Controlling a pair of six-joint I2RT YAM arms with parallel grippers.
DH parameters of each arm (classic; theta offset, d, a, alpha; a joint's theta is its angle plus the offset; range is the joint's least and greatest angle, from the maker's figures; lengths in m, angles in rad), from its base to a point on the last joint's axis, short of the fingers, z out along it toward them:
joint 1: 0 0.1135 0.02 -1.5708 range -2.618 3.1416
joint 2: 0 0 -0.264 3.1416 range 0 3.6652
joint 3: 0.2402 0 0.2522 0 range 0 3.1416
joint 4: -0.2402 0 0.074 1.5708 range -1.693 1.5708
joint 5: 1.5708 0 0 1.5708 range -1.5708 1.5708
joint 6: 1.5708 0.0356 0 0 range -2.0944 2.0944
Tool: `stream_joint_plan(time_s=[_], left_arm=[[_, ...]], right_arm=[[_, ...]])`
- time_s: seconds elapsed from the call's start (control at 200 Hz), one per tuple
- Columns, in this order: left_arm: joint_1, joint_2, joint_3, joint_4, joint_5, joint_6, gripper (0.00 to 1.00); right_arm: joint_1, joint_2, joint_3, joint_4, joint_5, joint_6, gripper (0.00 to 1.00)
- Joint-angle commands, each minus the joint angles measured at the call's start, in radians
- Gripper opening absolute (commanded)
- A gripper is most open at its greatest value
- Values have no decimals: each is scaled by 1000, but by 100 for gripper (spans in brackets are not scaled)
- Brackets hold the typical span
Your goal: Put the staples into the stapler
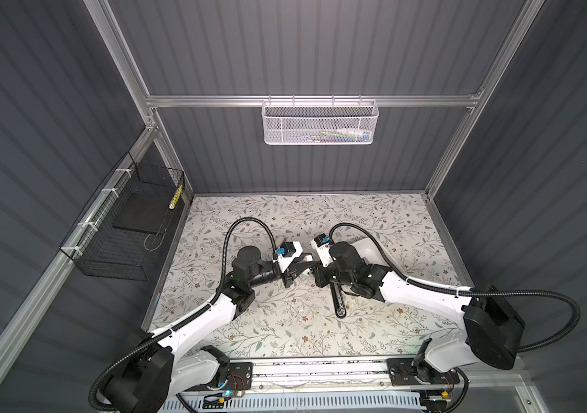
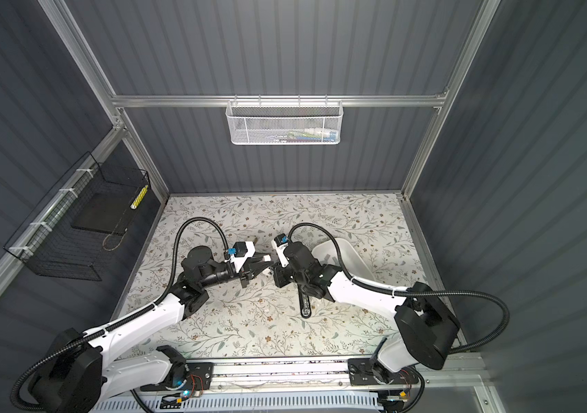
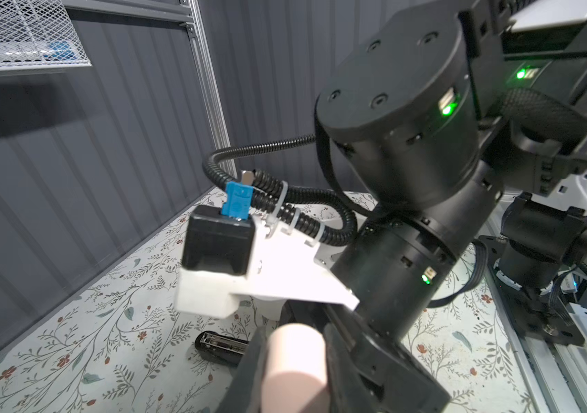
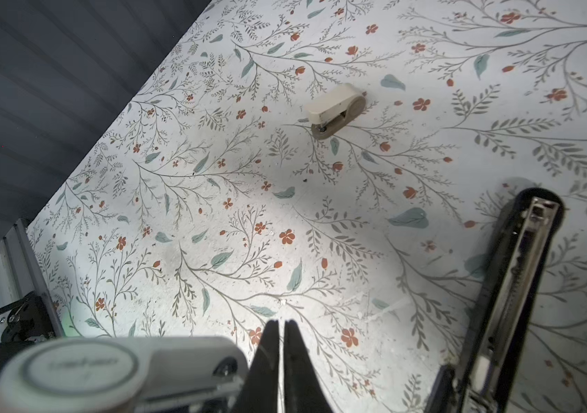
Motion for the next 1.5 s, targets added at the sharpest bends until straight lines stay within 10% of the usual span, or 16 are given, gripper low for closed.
stream_joint_plan(time_s=[0.0, 0.81, 1.121, 1.496], left_arm=[[-2, -8, -4, 57, -31, -8, 0], [-2, -3, 100, -179, -28, 46, 0], [-2, 31, 125, -199, 76, 80, 0], [-2, 2, 96, -113, 239, 92, 0]], right_arm=[[13, 20, 42, -16, -42, 4, 9], [-129, -335, -202, 125, 92, -15, 35], [-117, -576, -627, 850, -223, -434, 72], [-116, -471, -514, 662, -456, -493, 75]])
